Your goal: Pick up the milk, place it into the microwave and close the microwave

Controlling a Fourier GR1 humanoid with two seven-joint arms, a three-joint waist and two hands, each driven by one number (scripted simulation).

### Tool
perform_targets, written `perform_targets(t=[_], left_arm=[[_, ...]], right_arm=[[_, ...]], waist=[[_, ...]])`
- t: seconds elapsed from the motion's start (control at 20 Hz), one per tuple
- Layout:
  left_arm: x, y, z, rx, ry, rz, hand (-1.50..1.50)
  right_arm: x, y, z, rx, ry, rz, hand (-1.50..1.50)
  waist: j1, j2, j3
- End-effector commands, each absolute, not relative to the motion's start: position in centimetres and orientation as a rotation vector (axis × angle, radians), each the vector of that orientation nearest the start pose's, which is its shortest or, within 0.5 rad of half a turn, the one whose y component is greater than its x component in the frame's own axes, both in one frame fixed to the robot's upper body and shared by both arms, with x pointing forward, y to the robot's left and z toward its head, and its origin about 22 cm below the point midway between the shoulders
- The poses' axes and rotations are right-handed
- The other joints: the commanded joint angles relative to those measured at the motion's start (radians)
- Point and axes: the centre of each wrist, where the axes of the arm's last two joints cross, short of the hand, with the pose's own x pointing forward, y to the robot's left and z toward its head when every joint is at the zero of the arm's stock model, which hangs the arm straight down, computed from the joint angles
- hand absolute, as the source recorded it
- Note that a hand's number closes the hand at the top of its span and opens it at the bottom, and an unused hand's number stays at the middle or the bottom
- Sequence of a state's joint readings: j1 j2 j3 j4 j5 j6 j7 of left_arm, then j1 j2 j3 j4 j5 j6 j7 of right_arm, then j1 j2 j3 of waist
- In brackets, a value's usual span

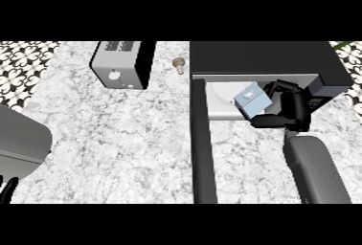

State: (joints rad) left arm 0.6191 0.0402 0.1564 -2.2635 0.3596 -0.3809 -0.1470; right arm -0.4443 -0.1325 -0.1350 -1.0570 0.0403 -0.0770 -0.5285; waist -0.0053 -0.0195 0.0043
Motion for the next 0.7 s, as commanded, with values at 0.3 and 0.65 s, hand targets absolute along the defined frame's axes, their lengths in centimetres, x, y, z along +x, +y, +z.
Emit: perform_targets(t=[0.3, 0.65], left_arm=[[9.8, 29.6, 8.3, -0.165, -1.954, 0.009, -1.50], [10.9, 29.0, 7.5, -0.232, -1.930, -0.018, -1.50]], right_arm=[[39.6, -24.8, 3.6, -0.278, -1.966, 0.197, 1.50], [39.5, -24.3, 3.5, -0.448, -1.997, 0.206, 1.50]], waist=[[0.078, 0.040, -0.003], [0.110, 0.050, -0.004]])
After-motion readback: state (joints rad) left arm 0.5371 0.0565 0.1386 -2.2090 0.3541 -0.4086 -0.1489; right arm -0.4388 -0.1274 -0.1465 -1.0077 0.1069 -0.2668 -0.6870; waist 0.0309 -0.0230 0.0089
